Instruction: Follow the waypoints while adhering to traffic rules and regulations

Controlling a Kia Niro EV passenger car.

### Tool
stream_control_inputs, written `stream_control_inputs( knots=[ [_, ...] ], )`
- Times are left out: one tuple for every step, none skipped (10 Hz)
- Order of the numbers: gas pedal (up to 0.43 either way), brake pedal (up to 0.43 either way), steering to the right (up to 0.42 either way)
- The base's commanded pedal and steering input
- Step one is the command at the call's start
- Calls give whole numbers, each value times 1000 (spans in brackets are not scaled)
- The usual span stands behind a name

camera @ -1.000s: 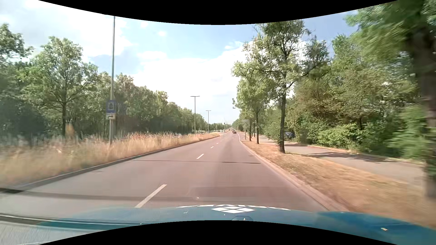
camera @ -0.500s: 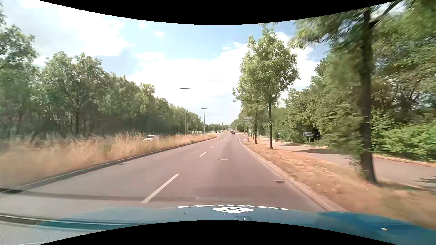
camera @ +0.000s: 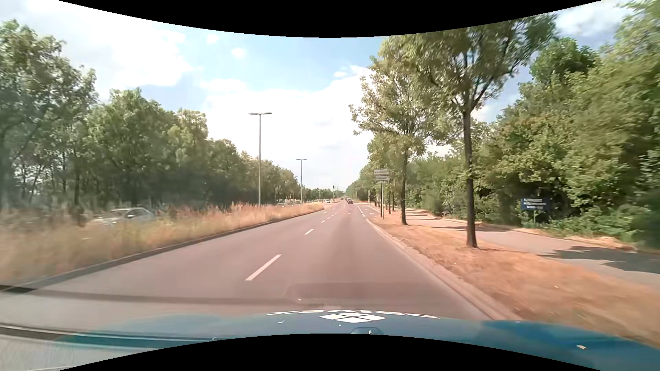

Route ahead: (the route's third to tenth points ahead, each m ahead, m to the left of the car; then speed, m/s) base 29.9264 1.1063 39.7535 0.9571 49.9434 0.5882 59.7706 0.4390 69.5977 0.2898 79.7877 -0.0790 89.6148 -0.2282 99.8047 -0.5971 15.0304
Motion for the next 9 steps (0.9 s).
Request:
stream_control_inputs(
  knots=[
    [157,0,6],
    [157,0,6],
    [157,0,6],
    [157,0,6],
    [157,0,6],
    [157,0,6],
    [157,0,6],
    [157,0,6],
    [157,0,6]
  ],
)
